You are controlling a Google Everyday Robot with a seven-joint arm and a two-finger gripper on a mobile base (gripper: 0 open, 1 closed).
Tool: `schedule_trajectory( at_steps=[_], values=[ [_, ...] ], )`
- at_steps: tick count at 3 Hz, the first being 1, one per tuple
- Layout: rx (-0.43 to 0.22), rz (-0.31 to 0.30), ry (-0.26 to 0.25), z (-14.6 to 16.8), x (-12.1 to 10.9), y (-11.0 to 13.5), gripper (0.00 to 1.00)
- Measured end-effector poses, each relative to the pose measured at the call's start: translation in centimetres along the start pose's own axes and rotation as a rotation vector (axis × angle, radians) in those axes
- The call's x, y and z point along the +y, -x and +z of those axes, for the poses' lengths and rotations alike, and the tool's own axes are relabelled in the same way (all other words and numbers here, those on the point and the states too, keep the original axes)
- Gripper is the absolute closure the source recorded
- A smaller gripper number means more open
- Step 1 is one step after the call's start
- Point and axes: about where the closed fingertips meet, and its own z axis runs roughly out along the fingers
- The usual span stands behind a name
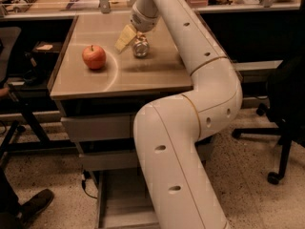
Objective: Place orange can into bottom drawer
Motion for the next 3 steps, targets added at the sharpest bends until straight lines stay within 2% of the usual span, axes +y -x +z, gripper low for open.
schedule_trajectory(
  at_steps=[1,3],
  values=[
    [0.008,-0.012,0.001,0.0,0.6,0.5,0.0],
    [0.064,-0.06,-0.003,1.9,2.4,1.4,0.0]
  ],
)
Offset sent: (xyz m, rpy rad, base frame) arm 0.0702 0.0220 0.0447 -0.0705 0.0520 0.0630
